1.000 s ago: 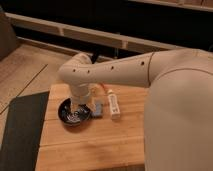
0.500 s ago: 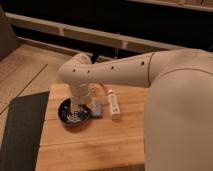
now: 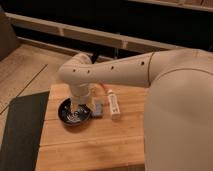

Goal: Pick up the ceramic cup

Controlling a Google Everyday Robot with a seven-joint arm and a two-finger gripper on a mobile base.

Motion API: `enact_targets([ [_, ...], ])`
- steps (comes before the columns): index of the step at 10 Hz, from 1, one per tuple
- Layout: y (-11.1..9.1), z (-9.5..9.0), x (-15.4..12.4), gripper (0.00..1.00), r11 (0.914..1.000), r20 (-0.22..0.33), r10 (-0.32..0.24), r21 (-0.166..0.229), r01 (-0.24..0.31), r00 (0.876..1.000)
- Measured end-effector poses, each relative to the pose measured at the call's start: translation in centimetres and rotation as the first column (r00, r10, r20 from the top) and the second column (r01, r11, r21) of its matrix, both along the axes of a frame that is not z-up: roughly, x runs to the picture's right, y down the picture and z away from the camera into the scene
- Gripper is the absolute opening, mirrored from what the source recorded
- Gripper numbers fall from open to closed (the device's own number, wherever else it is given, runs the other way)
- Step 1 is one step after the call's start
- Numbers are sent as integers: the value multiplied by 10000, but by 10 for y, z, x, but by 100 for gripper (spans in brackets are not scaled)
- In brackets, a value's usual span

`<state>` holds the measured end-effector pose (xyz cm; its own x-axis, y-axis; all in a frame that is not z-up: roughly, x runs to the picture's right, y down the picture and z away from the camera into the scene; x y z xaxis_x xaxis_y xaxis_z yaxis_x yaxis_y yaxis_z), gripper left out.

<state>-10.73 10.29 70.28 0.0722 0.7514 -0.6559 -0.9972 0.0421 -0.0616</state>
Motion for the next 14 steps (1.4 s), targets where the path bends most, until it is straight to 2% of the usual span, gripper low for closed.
enact_targets([
  [7,0,0,0,65,10000,0,-13,1,13,10000],
  [8,-1,2,-1,65,10000,9,21,6,-21,10000],
  [9,-9,8,-4,65,9994,115,297,182,-299,9995],
  [10,-23,15,-2,65,9971,176,544,520,-553,9984],
  [11,-52,23,3,65,9875,489,887,1261,-942,9949],
  [12,-74,26,6,65,9763,897,964,1852,-1117,9913],
  [13,-87,26,8,65,9683,1184,914,2211,-1160,9887],
  [14,-105,26,15,65,9553,1500,801,2708,-1189,9854],
])
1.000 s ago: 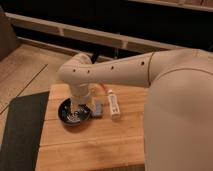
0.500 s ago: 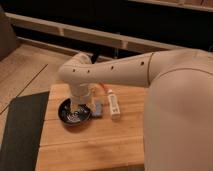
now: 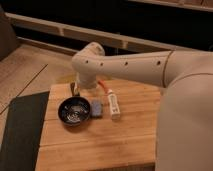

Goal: Pick up the ceramic cup

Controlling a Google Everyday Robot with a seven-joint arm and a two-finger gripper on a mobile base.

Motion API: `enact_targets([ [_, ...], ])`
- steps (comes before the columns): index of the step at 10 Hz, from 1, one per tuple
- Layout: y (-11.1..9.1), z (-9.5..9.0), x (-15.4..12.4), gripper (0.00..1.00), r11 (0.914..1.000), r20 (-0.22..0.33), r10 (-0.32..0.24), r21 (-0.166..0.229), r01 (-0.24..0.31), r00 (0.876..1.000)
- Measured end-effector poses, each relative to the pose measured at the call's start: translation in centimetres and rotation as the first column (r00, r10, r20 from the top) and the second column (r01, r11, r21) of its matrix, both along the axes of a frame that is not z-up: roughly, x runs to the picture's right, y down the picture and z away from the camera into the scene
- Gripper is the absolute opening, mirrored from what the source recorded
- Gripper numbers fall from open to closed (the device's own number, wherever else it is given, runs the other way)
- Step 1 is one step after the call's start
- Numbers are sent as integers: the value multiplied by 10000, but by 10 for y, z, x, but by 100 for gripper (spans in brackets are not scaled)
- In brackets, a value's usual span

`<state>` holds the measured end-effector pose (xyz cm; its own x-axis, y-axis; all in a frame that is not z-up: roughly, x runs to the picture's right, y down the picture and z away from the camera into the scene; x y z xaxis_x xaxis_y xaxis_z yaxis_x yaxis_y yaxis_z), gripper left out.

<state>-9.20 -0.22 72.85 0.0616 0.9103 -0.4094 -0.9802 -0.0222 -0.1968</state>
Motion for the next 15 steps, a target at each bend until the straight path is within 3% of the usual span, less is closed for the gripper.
enact_targets([
  [5,-1,1,-2,65,10000,62,-63,56,62,10000],
  [7,-12,16,13,65,9996,-90,251,141,-250,9996],
  [9,-26,33,20,65,9989,273,362,276,-370,9990],
  [12,-60,88,32,65,9978,1223,-236,649,157,9922],
  [13,-69,110,31,65,9968,1461,-609,598,526,9874],
  [15,-79,135,34,65,9950,1522,-966,419,912,9836],
])
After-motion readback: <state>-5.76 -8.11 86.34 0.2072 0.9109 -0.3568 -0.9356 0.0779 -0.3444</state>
